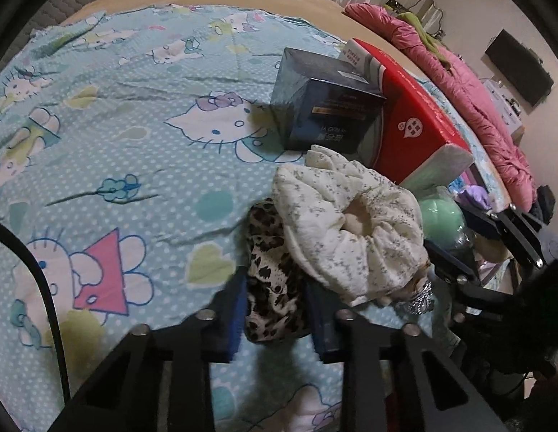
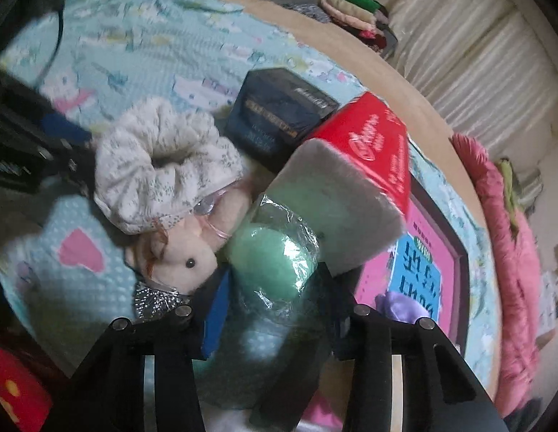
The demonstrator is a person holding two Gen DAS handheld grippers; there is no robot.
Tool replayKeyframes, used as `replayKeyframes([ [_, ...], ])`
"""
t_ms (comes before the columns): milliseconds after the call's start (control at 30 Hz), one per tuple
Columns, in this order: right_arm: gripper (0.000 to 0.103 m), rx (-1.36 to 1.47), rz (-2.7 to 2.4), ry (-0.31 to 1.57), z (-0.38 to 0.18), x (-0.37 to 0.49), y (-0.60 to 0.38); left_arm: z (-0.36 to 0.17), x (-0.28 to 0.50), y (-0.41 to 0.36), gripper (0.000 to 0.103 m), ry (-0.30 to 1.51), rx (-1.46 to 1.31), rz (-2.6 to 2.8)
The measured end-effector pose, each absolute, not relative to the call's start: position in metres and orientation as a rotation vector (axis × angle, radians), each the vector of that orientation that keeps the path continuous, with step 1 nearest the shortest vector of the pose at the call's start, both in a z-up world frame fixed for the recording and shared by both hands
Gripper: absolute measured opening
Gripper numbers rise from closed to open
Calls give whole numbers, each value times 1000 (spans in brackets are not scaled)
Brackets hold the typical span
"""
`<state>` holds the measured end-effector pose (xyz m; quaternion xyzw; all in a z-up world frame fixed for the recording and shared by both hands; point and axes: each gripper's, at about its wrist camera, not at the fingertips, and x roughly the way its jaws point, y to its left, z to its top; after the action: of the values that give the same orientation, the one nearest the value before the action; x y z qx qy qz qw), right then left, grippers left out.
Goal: Organize soft objects
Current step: 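Grasp the leopard-print cloth with the left tool while the right tool grasps the green bagged ball, then carry the leopard-print cloth and green bagged ball over the pink book tray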
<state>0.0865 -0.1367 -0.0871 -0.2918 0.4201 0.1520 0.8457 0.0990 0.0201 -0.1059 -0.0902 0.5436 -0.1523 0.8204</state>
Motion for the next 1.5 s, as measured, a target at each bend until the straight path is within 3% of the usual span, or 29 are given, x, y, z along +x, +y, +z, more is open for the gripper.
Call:
replayKeyframes([
  [67,46,-554,331,882,-78,81,-141,-105,99,21,15,1150,-211,-341],
  [167,46,-470,342,868,-65,76,-147,-101,97,21,13,1133,-199,-337],
  [767,46,-236,353,848,-32,60,-174,-55,71,61,12,1003,-195,-133],
  [1067,46,-160,342,807,-14,53,-193,-5,55,40,12,893,-142,-146],
  [1500,46,-92,315,763,5,48,-217,10,55,41,12,890,-137,-82],
])
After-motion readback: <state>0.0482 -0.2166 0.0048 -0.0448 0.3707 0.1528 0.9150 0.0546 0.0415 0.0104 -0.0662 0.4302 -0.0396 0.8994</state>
